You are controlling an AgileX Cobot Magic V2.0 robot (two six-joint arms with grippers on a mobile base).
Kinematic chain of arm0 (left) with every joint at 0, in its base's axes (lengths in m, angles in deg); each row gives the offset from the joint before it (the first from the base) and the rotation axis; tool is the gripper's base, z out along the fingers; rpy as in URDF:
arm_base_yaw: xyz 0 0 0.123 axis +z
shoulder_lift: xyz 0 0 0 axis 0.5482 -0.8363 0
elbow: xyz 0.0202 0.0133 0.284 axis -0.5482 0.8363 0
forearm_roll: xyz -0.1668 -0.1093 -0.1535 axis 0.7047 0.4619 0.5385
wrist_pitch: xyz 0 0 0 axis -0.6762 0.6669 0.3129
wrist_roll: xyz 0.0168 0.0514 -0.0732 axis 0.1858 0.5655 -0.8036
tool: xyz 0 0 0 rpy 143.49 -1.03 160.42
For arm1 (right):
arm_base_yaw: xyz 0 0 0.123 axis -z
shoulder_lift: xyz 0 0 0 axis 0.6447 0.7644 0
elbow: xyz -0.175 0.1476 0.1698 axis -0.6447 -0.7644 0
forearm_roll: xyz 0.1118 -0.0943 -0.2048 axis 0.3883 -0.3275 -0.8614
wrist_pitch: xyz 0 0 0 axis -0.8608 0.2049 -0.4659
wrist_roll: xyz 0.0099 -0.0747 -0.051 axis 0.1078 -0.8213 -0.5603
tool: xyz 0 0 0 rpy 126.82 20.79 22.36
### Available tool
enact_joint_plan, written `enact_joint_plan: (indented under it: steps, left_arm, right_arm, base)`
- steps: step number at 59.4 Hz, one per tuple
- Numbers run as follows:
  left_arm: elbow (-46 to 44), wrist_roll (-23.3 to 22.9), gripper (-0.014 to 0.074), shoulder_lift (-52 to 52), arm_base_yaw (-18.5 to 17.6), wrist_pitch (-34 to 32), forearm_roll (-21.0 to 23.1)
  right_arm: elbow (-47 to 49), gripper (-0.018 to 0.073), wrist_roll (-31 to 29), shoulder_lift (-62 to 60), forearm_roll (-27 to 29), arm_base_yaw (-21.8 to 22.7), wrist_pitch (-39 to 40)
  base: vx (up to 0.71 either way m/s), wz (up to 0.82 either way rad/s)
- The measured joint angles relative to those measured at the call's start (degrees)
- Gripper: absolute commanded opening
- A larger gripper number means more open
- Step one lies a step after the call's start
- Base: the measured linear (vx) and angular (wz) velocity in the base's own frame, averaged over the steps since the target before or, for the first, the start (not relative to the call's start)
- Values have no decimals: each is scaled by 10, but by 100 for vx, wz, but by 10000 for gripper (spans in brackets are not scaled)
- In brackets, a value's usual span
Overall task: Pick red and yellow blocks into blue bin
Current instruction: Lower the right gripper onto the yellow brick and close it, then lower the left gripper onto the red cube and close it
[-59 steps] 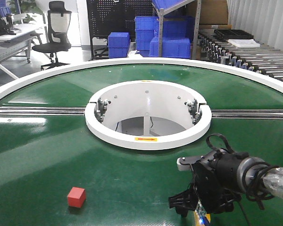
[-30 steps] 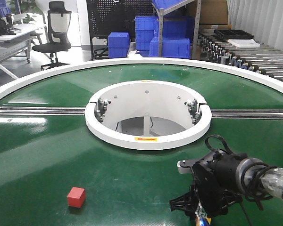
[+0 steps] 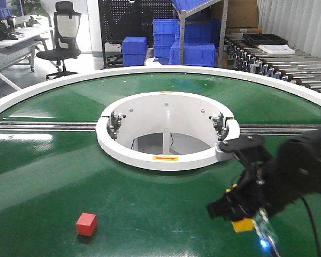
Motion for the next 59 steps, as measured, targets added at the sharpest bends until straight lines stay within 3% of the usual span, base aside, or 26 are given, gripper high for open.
enact_joint_plan:
  steps: [12,30,37,45,59]
  left_arm:
    - [0,0,555,0,0,0,0]
    - [0,0,563,-20,0,-22,-1]
    - [-16,-11,602,-74,0,-11,-10]
    - [-69,-57,647,-168,0,19,-29]
    - [-181,-85,648,-344,0,23,-47]
  right_arm:
    - [-146,314,-87,-135,30,0,34]
    - [-261,314,-103,-240,35,0,70]
    - [-266,314,-103,-245,35,0,78]
    - [-266,314,-102,-245,36,0,79]
    - [-266,313,-101,-245,36,0,79]
  base:
    - [0,0]
    - [0,0]
    - [0,0]
    - [0,0]
    - [0,0]
